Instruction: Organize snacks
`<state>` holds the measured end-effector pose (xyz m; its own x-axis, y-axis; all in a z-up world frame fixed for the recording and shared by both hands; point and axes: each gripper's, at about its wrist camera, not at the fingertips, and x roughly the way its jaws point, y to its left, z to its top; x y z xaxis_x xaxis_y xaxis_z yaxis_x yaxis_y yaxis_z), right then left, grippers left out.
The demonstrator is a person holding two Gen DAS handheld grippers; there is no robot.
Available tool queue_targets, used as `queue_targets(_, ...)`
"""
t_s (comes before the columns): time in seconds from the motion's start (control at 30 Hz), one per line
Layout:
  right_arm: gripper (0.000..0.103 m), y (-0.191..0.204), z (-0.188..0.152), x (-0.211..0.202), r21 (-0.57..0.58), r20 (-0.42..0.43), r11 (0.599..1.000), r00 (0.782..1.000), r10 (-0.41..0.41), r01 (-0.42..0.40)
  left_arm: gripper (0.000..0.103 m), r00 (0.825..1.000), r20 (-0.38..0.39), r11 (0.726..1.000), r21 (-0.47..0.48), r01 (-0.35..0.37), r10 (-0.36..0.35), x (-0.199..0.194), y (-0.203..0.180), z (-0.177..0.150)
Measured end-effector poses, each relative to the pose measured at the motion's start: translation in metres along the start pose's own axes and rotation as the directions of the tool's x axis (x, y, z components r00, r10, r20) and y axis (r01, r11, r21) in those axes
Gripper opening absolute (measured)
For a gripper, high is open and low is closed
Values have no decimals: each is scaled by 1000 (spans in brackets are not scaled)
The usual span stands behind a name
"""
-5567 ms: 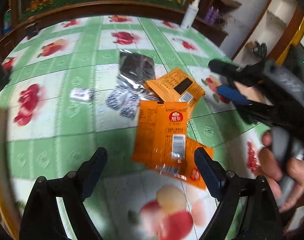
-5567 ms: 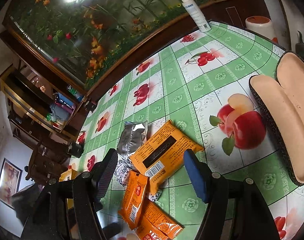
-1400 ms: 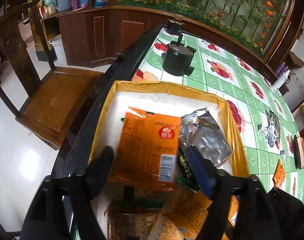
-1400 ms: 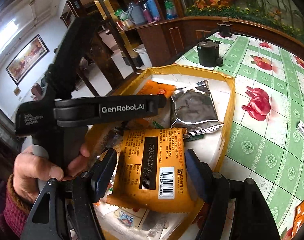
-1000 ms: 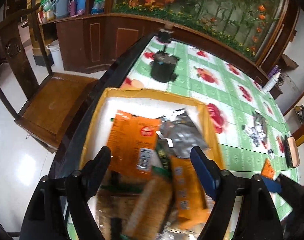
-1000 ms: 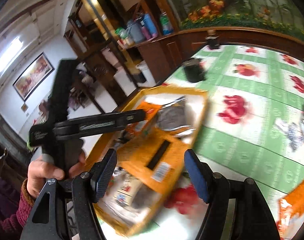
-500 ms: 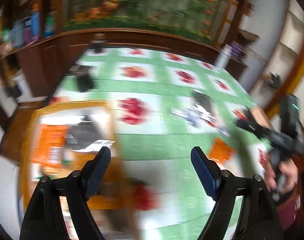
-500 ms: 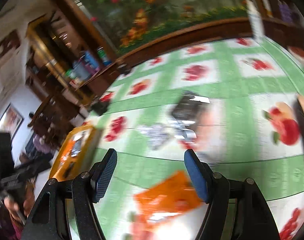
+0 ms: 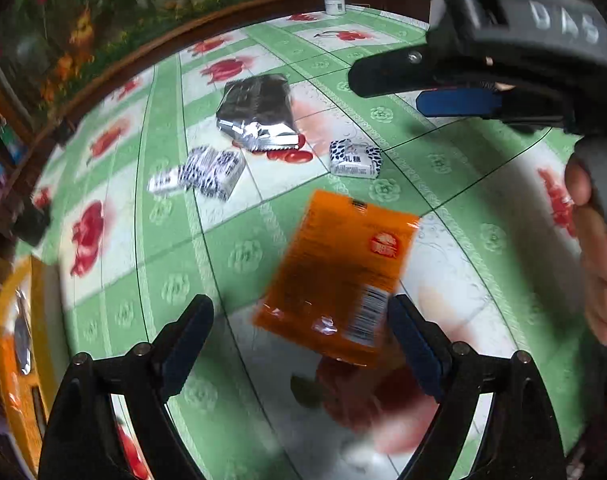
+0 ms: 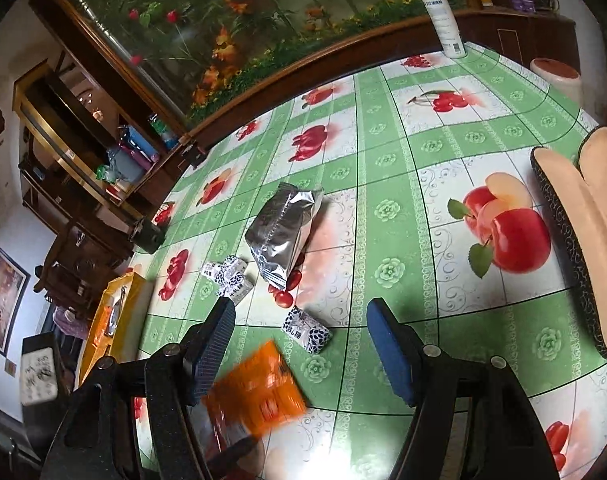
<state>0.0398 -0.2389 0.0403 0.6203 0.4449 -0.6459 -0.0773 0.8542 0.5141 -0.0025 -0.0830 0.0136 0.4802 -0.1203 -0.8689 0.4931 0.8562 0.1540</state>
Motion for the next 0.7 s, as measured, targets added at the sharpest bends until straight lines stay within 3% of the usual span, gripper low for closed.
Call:
queue_targets(0.13,73,1,0,4,-7,-9,1000,1000,-4,4,88,997,30,997,-45,70,-68,6,4,4)
queue_targets(0.23,73,2,-1,8,-25,-16,999,1000,-23,22,68,991,90,987,-115,113,-103,7,19,0)
queue_targets(0.3,73,2,-2,14,-29,-30,999,999,-37,36,64,991,106,987,-132,93,-79,8,24,-1)
queue_targets(0.5,73,3,-2,23,-51,-46,997,997,-58,56,54,986,127,976,-175,128,-106,0,48,-12)
queue_targets(0.57,73,7,-3,26,-71,-52,996,997,-63,59,37,985,139,976,-178,128,-104,-4,54,-15)
queue_targets(0.7,73,17,-7,29,-132,-54,989,996,-74,66,35,983,143,968,-206,140,-112,-5,66,-21)
